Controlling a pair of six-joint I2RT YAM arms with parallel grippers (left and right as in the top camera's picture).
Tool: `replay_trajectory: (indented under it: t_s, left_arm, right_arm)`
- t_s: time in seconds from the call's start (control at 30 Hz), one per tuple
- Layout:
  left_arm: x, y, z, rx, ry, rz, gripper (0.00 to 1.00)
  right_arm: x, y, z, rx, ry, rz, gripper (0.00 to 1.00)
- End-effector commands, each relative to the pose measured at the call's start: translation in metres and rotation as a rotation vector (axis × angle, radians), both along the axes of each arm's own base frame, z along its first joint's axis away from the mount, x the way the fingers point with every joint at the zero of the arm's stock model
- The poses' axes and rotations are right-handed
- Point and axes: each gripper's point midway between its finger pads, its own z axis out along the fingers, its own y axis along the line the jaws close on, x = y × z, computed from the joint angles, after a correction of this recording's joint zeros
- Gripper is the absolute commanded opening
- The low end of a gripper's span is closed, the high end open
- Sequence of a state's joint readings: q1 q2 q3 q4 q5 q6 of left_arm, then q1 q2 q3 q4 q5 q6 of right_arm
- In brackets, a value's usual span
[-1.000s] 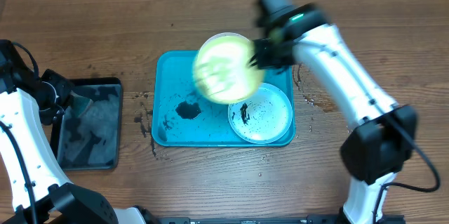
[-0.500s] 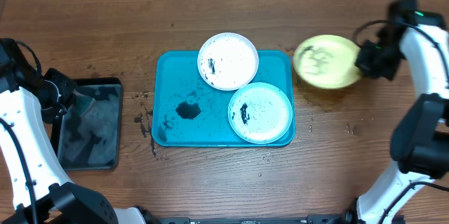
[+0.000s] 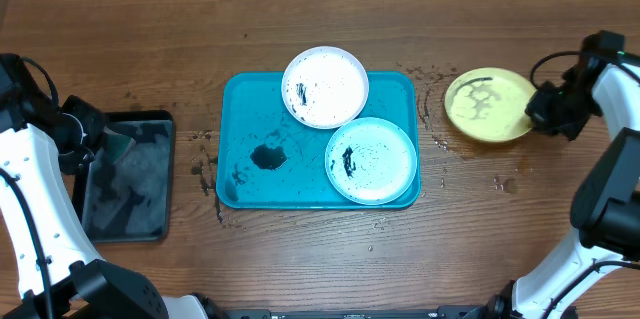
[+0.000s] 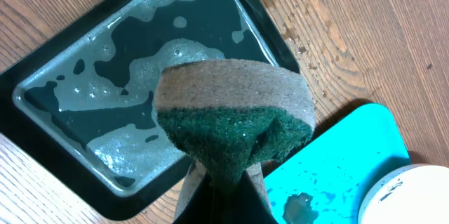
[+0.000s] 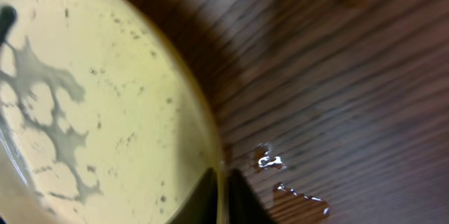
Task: Clean dirty plates on tray and stack at the side
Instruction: 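Lift the yellow plate with the right gripper and set it right of the tray, then move the right gripper to the rim of the upper white plate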
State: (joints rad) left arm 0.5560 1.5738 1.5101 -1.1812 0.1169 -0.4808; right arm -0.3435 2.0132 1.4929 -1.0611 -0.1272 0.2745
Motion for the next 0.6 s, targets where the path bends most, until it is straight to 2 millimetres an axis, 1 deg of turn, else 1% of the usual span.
replay_trajectory:
  t_s: [0.0, 0.07, 0.13, 0.2, 0.23, 0.3, 0.33, 0.37, 0.4, 0.43, 0.47, 0.5, 0.53, 0.57]
  left_arm:
    - [0.002, -0.003, -0.004, -0.016, 0.003, 0.006, 0.04]
    - [0.002, -0.003, -0.004, -0.016, 0.003, 0.006, 0.04]
    - [0.002, -0.003, -0.004, -0.017, 0.003, 0.006, 0.04]
    - [0.003, -0.004, -0.004, -0.019, 0.002, 0.005, 0.04]
    - [0.003, -0.004, -0.004, -0.023, -0.001, 0.004, 0.04]
    - [0.004, -0.005, -0.004, -0.025, -0.005, -0.001, 0.04]
    - [0.005, -0.006, -0.003, -0.023, -0.007, -0.004, 0.04]
    - [0.008, -0.008, -0.003, -0.021, -0.012, -0.013, 0.04]
    - [0.01, -0.01, -0.003, -0.021, -0.016, -0.023, 0.04]
    - [0.012, -0.013, -0.002, -0.019, -0.02, -0.034, 0.04]
    - [0.014, -0.016, -0.002, -0.019, -0.024, -0.044, 0.04]
    - [0.017, -0.019, -0.002, -0.016, -0.027, -0.064, 0.04]
    - [0.02, -0.023, -0.001, -0.016, -0.032, -0.087, 0.04]
    - [0.022, -0.028, -0.001, -0.011, -0.034, -0.11, 0.04]
  right_arm:
    - [0.0, 0.016, 0.002, 0.015, -0.008, 0.036, 0.24]
    - [0.002, 0.026, 0.006, 0.052, -0.019, 0.049, 0.27]
    - [0.005, 0.034, 0.015, 0.092, -0.038, 0.054, 0.27]
    - [0.014, 0.047, 0.036, 0.15, -0.102, 0.067, 0.28]
    - [0.02, 0.056, 0.05, 0.186, -0.15, 0.082, 0.29]
    - [0.033, 0.084, 0.085, 0.277, -0.277, 0.158, 0.36]
    - [0.037, 0.097, 0.099, 0.306, -0.326, 0.199, 0.38]
    - [0.042, 0.119, 0.118, 0.334, -0.397, 0.262, 0.43]
    - [0.046, 0.132, 0.126, 0.332, -0.43, 0.303, 0.47]
    - [0.05, 0.147, 0.132, 0.325, -0.461, 0.349, 0.55]
    - [0.054, 0.159, 0.134, 0.316, -0.48, 0.382, 0.63]
    - [0.059, 0.175, 0.136, 0.301, -0.504, 0.431, 0.77]
    - [0.062, 0.187, 0.134, 0.281, -0.516, 0.463, 0.82]
    - [0.066, 0.202, 0.132, 0.251, -0.528, 0.504, 0.82]
